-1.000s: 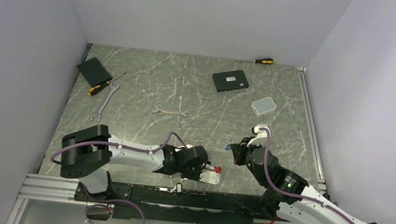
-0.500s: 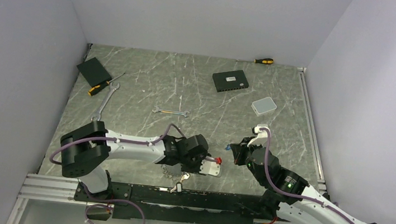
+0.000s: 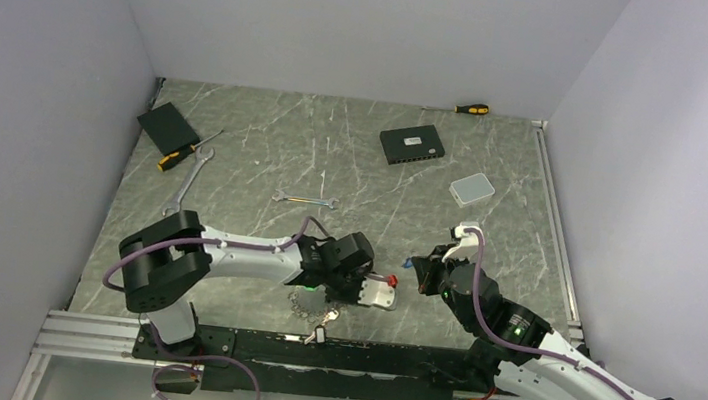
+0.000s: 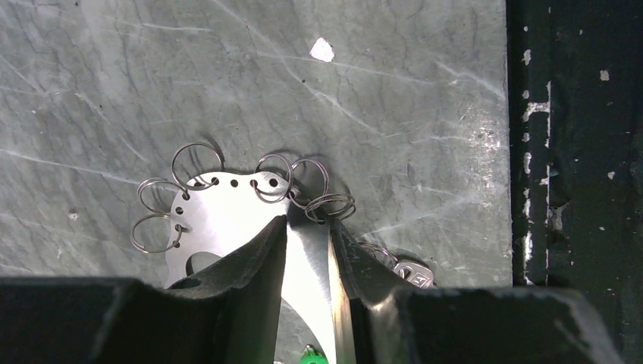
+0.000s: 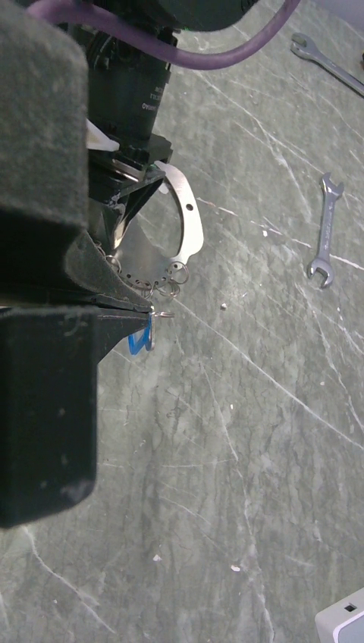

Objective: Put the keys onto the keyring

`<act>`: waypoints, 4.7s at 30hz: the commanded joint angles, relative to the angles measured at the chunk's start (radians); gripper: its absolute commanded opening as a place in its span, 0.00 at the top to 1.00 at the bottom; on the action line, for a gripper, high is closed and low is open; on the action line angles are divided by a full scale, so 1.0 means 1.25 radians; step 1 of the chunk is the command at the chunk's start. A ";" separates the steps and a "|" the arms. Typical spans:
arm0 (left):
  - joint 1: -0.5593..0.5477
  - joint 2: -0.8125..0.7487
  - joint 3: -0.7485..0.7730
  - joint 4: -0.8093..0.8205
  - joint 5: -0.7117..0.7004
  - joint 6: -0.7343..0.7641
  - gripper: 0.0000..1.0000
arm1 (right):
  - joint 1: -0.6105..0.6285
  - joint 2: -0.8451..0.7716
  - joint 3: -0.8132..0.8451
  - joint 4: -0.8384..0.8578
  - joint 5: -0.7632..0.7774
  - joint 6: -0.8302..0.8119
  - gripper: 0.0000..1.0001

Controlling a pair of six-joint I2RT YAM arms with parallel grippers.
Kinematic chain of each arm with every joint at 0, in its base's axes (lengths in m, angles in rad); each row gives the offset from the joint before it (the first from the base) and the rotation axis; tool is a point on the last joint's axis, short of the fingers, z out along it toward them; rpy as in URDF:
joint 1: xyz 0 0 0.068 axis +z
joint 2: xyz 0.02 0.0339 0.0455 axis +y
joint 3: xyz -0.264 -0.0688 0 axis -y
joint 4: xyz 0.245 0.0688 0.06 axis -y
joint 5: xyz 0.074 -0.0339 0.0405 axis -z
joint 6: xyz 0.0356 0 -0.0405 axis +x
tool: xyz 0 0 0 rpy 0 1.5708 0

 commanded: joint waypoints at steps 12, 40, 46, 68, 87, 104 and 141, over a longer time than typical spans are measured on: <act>0.023 0.043 0.056 -0.015 0.096 0.031 0.66 | -0.002 -0.002 0.000 0.035 -0.012 -0.013 1.00; 0.034 -0.019 0.066 -0.054 0.136 -0.003 1.00 | -0.002 -0.008 -0.003 0.038 -0.015 -0.015 1.00; 0.034 -0.174 0.039 -0.054 0.151 -0.024 1.00 | -0.002 -0.030 -0.010 0.051 -0.048 -0.028 1.00; 0.033 -0.586 -0.219 0.157 -0.010 -0.162 1.00 | -0.001 0.154 0.153 0.286 -0.395 -0.178 1.00; 0.034 -0.624 -0.276 0.162 -0.085 -0.177 1.00 | 0.010 0.331 0.130 0.332 -0.660 -0.139 1.00; 0.034 -0.707 -0.313 0.206 0.078 -0.146 1.00 | 0.019 0.393 0.112 0.308 -0.697 -0.199 1.00; 0.034 -0.698 -0.316 0.255 0.192 -0.128 1.00 | 0.020 0.216 0.087 0.340 -0.603 -0.141 1.00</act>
